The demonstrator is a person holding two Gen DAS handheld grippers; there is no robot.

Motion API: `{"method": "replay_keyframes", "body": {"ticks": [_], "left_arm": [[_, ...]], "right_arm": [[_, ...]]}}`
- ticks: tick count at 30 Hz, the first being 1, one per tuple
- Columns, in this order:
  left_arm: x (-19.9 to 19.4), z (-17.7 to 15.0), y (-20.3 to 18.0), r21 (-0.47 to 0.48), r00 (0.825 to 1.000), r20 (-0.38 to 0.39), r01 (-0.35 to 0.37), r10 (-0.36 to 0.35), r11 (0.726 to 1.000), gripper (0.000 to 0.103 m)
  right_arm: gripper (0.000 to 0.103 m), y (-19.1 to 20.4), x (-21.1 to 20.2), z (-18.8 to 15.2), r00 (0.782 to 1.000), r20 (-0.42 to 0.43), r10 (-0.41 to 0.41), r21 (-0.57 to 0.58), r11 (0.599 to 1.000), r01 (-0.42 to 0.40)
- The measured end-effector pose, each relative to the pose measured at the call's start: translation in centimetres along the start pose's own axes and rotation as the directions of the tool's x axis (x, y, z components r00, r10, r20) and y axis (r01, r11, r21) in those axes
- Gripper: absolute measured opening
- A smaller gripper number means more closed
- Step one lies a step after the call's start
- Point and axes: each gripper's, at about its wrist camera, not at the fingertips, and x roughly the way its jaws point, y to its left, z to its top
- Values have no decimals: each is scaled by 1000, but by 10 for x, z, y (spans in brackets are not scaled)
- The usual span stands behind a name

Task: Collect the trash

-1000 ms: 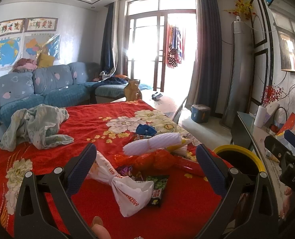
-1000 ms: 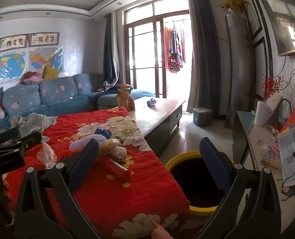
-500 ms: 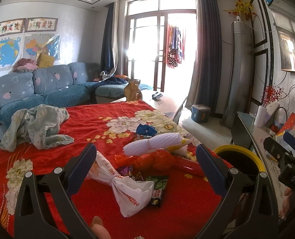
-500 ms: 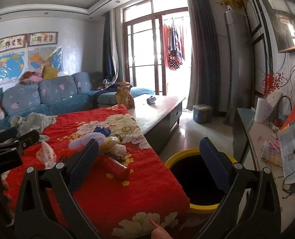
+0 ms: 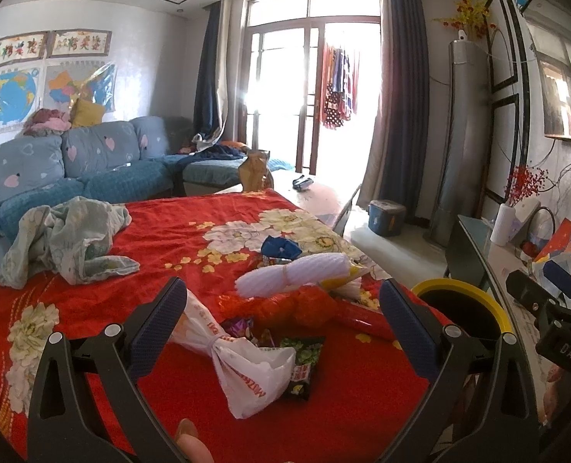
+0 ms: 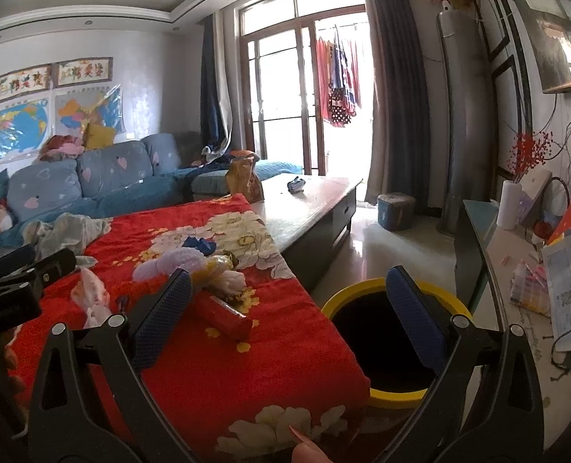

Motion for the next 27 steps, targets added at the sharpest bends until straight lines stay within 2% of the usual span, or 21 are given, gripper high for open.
{"method": "replay_keyframes", "body": {"ticks": [7,11,19,27], "left_arm": [[23,-8,-5,15,995,-86,55,-54,998,97],[37,-8,2,-11,991,-125,52,-53,999,97],[50,1,34,-72,990,-141,-23,12,997,97],[59,7,81,-145,980,-172,-129,103,981,97]], "right_arm": [[93,-11,12,-2,999,-47,9,26,1000,-8],[93,-11,20,-3,997,-78,22,26,999,-20],[91,7,47,0,982,-146,115,10,993,-115],[85,48,73,3,954,-211,215,-44,972,-229]]}}
